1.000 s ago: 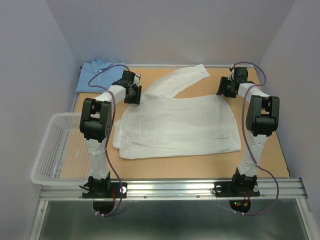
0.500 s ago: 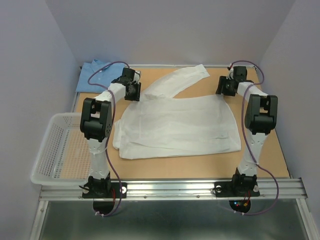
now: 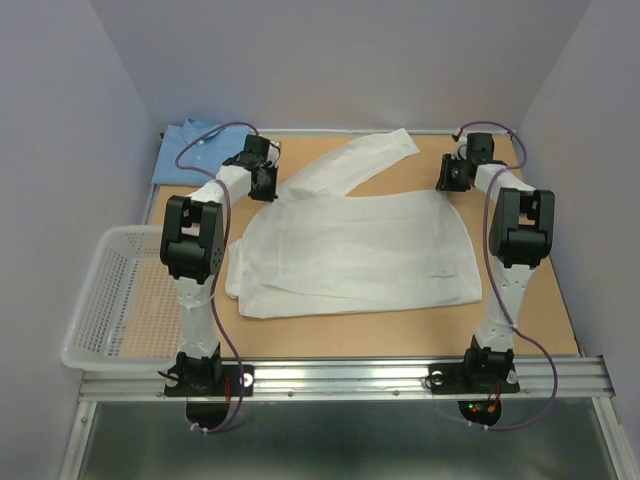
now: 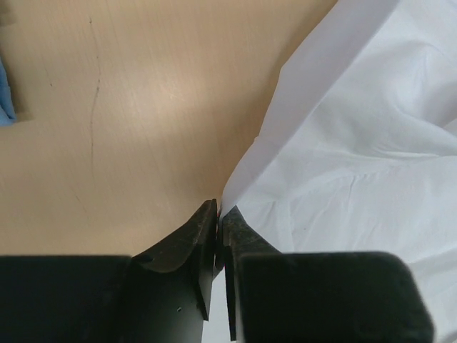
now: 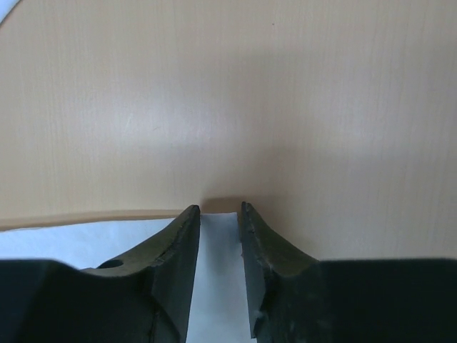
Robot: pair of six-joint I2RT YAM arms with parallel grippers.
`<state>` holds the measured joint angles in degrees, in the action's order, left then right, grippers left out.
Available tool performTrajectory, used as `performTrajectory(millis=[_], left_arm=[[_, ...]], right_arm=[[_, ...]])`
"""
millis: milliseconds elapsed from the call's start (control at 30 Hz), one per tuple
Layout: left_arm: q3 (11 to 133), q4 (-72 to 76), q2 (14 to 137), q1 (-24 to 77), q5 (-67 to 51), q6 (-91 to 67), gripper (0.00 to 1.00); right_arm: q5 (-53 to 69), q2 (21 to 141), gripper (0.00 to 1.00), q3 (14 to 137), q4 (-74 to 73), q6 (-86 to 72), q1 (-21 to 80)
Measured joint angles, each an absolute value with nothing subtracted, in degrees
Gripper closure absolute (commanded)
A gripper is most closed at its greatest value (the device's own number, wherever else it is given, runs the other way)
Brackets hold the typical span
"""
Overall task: Fold and stack the long sleeve shirts
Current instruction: Fold the shirt
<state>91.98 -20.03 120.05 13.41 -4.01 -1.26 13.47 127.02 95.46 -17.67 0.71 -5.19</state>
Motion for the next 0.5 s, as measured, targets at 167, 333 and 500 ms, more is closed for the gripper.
performTrajectory(millis=[167, 333, 500], left_arm=[[92.0, -20.0, 120.0, 13.4, -4.3, -1.1, 0.99], [92.0, -20.0, 120.0, 13.4, -4.5, -1.1, 1.0], [92.4, -20.0, 120.0, 13.4, -4.4, -0.8, 1.0]], right_arm=[[13.3, 127.0, 0.84, 95.5, -18.1, 1.8, -5.2], [13.3, 127.0, 0.99, 95.5, -18.7, 2.0, -5.2], [13.0, 127.0, 1.0, 95.8, -19.2, 1.9, -5.2]])
